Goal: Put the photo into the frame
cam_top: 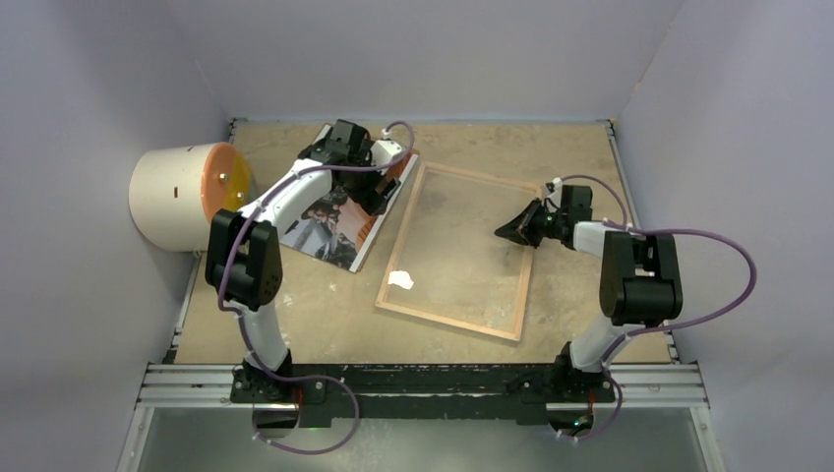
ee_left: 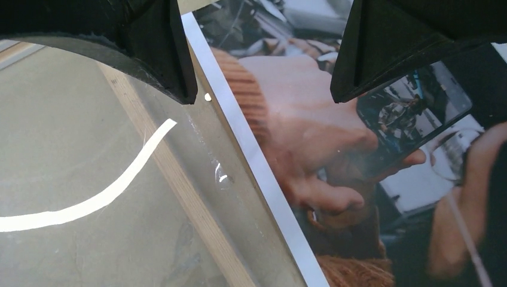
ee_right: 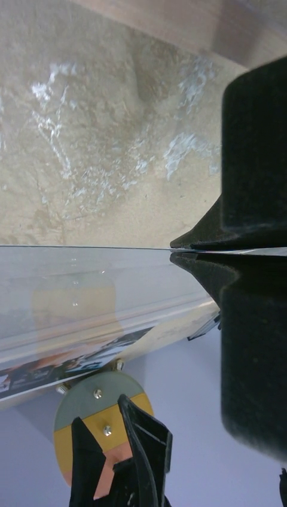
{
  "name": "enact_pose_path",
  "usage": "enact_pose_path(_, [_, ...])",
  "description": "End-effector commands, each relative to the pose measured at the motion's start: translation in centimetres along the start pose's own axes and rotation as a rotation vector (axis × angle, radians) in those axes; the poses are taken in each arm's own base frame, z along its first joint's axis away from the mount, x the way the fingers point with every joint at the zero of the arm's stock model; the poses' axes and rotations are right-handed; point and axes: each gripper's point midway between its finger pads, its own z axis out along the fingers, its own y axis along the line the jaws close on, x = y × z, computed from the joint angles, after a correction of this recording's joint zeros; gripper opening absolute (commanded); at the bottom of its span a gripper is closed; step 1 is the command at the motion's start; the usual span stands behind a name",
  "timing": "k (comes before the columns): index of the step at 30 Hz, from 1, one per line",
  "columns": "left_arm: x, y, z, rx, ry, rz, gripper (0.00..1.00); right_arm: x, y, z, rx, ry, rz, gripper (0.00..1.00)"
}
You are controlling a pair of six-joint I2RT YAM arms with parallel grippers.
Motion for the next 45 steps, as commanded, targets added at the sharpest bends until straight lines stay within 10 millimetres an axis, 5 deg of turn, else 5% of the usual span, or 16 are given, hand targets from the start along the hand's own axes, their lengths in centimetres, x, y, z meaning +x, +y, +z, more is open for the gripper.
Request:
enact_pose_path(1, [0.4,0.5,1.5,-0.013,-0.009,0.048,0.87,0.4,0.1,-1.5,0.004,0.008,-0.026,0.0])
enact_pose_path(6, [1.4,0.1,2.7,0.008,0.005,0.03,0.87,0.6,0.0,-2.0,0.012,0.002,-0.03,0.0])
enact_pose_path(19, [-0.2,-2.2,5.2,0.097,-0.041,0.004,0.91,1.4,-1.1,-2.5,0.057,0.014,-0.034,0.0])
enact_pose_path(36, [-0.5,-1.6,6.6,0.078,-0.042,0.013,0.91,3.0,-2.5,-2.6,0.092,0.057,-0.01,0.0])
enact_pose_path(45, [0.2,-1.7,7.3,0.074,-0.019,0.027,0.91,1.0,-0.7,-3.0,0.062,-0.018,-0.07,0.0])
